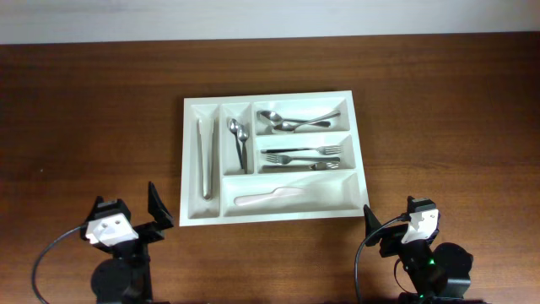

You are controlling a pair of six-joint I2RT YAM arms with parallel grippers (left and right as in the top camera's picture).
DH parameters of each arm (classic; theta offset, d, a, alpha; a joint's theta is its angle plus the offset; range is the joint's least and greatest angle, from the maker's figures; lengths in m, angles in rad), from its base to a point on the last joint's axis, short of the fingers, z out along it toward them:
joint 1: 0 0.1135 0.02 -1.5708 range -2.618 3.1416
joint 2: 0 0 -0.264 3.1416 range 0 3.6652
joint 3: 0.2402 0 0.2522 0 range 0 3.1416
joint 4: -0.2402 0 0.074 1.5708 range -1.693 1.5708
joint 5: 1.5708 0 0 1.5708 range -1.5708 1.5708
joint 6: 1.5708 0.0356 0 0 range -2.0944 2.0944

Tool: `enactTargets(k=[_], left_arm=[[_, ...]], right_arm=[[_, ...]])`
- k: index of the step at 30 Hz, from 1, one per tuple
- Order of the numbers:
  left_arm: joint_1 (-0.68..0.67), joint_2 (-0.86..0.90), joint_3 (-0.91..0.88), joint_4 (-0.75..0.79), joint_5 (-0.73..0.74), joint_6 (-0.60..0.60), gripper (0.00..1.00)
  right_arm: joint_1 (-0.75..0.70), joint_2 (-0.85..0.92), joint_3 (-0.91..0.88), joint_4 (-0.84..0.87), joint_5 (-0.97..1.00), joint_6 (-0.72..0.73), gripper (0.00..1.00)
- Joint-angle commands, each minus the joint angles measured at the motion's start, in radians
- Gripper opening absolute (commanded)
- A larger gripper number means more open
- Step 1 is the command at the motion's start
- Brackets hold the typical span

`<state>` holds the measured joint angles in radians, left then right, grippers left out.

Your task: Pack container

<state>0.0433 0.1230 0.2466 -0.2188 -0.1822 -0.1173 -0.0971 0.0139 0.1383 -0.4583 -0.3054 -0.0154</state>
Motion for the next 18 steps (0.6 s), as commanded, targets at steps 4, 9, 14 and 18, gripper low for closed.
enactTargets(k=[4,9,14,18], left_arm=[[-0.002,-0.075,-0.098,0.01,0.021,-0.002,0.99],[-0.002,-0.11,-0.151,0.009,0.021,-0.002,0.99],[-0.002,-0.118,-0.188,0.033,0.021,-0.002,0.99],[-0.002,-0.118,-0.193,0.047,0.018,-0.002,0.99]], right_arm=[[0.006,-0.011,-0.007,0.002,-0.008,-0.003,0.99],[0.006,-0.011,-0.007,0.002,-0.008,-0.003,0.98],[0.006,-0.01,-0.007,0.002,-0.008,-0.003,0.99],[0.006,-0.01,-0.007,0.002,-0.008,-0.003,0.99]])
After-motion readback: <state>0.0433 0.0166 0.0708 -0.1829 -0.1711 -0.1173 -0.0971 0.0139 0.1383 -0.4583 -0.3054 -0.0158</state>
